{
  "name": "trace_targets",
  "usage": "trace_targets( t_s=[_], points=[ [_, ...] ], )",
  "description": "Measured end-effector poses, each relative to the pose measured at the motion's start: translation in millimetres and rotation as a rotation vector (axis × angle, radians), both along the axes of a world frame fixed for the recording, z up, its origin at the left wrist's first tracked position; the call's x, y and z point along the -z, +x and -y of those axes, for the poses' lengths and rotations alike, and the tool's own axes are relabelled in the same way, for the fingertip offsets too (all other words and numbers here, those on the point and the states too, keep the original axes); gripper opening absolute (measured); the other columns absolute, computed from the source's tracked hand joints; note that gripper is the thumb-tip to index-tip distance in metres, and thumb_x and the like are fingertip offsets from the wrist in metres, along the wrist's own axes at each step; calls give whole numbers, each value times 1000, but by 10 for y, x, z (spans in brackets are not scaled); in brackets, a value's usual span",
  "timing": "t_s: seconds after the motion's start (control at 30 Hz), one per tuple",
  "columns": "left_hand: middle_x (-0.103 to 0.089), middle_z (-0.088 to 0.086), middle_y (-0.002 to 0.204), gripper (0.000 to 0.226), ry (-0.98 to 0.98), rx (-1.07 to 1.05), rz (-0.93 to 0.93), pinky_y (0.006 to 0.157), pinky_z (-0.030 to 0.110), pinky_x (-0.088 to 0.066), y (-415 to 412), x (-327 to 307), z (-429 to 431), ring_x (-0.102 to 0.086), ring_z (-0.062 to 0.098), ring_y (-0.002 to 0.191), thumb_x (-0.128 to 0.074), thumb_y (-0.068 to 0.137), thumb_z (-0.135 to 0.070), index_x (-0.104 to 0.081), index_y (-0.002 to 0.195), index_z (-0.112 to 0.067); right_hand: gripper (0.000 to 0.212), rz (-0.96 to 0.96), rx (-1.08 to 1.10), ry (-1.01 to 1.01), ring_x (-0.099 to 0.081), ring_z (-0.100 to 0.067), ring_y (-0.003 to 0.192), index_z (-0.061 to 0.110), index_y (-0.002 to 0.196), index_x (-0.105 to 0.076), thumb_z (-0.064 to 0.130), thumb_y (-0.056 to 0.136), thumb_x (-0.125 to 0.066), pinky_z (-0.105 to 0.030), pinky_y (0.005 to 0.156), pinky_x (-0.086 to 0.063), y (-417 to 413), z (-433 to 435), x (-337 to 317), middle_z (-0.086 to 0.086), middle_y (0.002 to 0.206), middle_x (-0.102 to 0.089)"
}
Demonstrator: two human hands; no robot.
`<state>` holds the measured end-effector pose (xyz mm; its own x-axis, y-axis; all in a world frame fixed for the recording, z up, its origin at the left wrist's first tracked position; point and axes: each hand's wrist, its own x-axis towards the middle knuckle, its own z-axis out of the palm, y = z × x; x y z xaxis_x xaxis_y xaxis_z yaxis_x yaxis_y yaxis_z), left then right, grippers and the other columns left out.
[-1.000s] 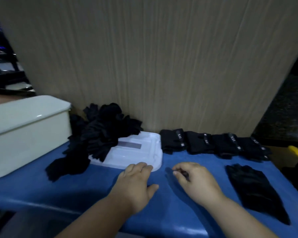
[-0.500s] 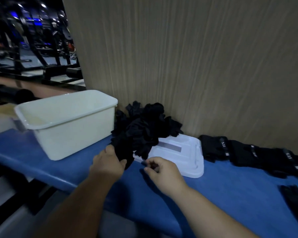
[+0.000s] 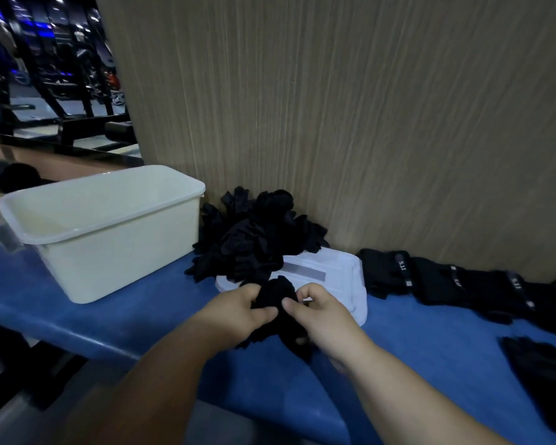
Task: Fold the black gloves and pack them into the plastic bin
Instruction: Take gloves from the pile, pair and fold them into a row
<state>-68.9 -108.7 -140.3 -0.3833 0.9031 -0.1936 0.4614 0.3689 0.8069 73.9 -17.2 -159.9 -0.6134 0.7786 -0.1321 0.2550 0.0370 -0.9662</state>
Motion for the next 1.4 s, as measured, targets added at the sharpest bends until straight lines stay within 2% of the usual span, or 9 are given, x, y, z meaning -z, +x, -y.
trace_targets(
  t_s=[0.17, 0.3, 0.37, 0.43, 0.5, 0.6, 0.8, 1.1, 1.4],
  points=[
    [-67, -2, 97, 17, 112, 93, 42, 68, 17, -50, 446, -41, -261, -63, 10, 87, -57, 93, -39, -66, 103, -28, 21, -153, 51, -188, -63, -14, 66, 17, 84, -52, 31, 99, -48, -24, 58, -47, 672, -131, -236, -1, 75, -67],
    [-54, -13, 106, 16, 253, 121, -117, 91, 20, -42, 912, -45, -558, -49, 7, 108, -60, 88, -39, -65, 104, -38, 12, -206, 159, -157, -62, -15, 65, 16, 88, -45, 20, 98, -51, -22, 55, -48, 1149, -183, -279, -5, 78, -64],
    [-51, -14, 99, 16, 335, 123, -129, 73, 4, -37, 1185, -123, -652, -50, -4, 86, -64, 87, -25, -65, 99, -37, 10, -246, 235, -127, -62, -15, 63, 15, 97, -45, 15, 96, -55, -22, 53, -48, 1362, -207, -270, -4, 78, -62],
    [-54, -11, 89, 19, 353, 180, -100, 58, 5, -36, 1415, -176, -763, -50, -3, 64, -63, 85, -16, -65, 95, -32, 22, -269, 298, -101, -63, -15, 64, 19, 111, -49, 13, 93, -60, -24, 55, -47, 1562, -255, -238, -2, 76, -63],
    [-61, -10, 82, 21, 330, 249, -31, 58, 11, -42, 1613, -214, -855, -56, 1, 65, -61, 83, -11, -65, 90, -30, 31, -268, 309, -66, -62, -15, 64, 21, 118, -54, 10, 91, -61, -25, 55, -45, 1736, -308, -210, -6, 80, -61],
    [-70, -9, 81, 23, 318, 290, 80, 75, 21, -52, 1841, -258, -962, -65, 9, 81, -60, 81, -8, -65, 84, -30, 17, -241, 303, 18, -58, -11, 65, 15, 104, -65, 6, 90, -61, -21, 57, -46, 1965, -375, -210, -7, 85, -63],
    [-70, -10, 83, 16, 313, 352, 159, 81, 26, -51, 2063, -169, -1052, -65, 9, 84, -70, 79, -18, -68, 85, -33, 15, -104, 362, 294, -51, -10, 65, 19, 77, -60, 12, 84, -70, -28, 65, -44, 2274, -514, -214, 1, 69, -58],
    [-42, -10, 50, 24, 390, 228, 51, 47, 15, -32, 2134, 137, -1244, -34, 4, 46, -65, 84, -13, -46, 71, -20, 32, 29, 448, 470, -44, -8, 59, 22, 70, -44, 21, 75, -76, -20, 55, -40, 2333, -611, -76, 4, 67, -51],
    [-42, -2, 60, 24, 478, 208, -146, 44, 19, -31, 2146, 194, -1270, -40, 8, 45, -55, 87, -16, -38, 75, -28, 33, 82, 525, 520, -43, -5, 52, 29, 85, -40, 21, 79, -72, -17, 51, -38, 2261, -593, -52, 6, 64, -52]
  ],
)
